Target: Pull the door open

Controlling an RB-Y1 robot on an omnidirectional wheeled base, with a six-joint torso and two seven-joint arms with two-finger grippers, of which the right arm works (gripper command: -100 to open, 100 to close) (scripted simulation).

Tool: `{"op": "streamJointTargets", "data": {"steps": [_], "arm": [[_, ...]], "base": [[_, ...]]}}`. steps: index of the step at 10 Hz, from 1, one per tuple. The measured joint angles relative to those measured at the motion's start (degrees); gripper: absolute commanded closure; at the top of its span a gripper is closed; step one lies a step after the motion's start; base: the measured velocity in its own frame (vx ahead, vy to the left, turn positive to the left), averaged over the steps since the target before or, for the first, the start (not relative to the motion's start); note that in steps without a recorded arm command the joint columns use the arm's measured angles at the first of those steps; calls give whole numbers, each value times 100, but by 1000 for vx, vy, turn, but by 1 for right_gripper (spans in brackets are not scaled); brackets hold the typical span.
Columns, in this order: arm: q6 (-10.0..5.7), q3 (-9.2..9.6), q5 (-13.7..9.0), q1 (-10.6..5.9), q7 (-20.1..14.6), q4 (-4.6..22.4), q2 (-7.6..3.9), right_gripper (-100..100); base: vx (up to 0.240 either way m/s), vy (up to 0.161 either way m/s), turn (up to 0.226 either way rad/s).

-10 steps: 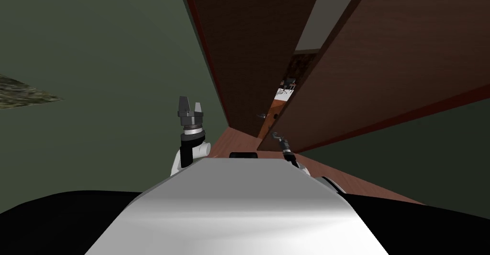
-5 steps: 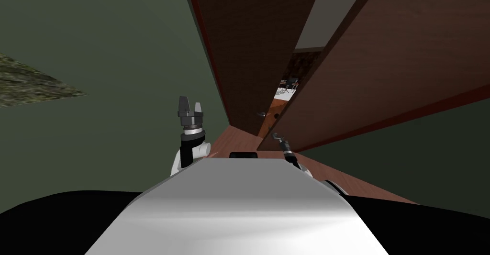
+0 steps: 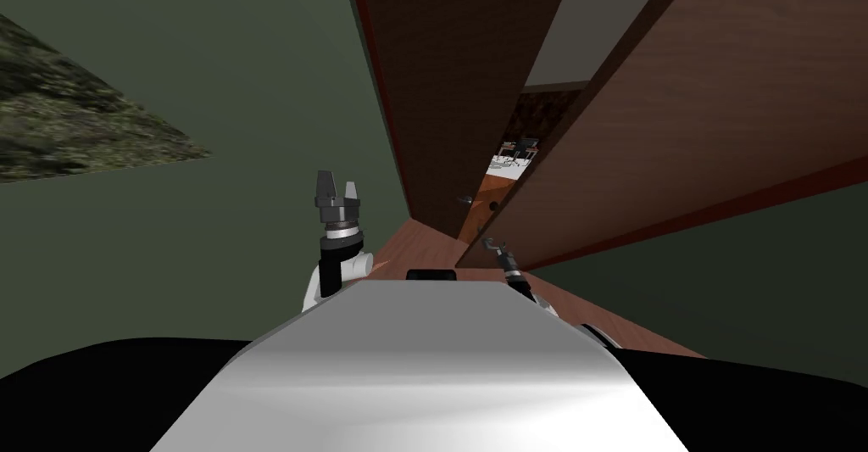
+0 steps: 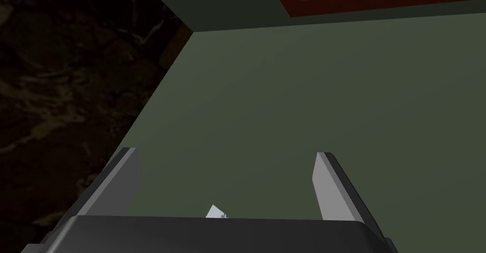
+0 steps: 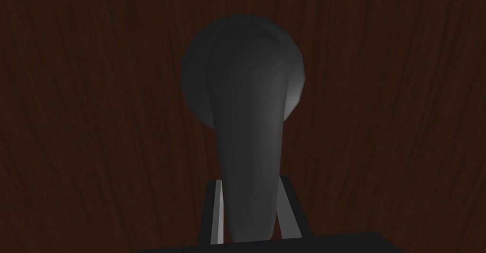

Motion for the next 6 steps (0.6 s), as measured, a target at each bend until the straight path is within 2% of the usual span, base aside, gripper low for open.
{"op": "streamJointTargets", "data": {"steps": [2, 3, 6], "arm": [[-216, 70, -4, 60, -51, 145, -30, 100], [-260, 104, -12, 156, -77, 52, -78, 100], [-470, 189, -15, 280, -109, 78, -102, 100]], "base": [[-185, -67, 197], [-179, -87, 132], [-153, -42, 106]]}}
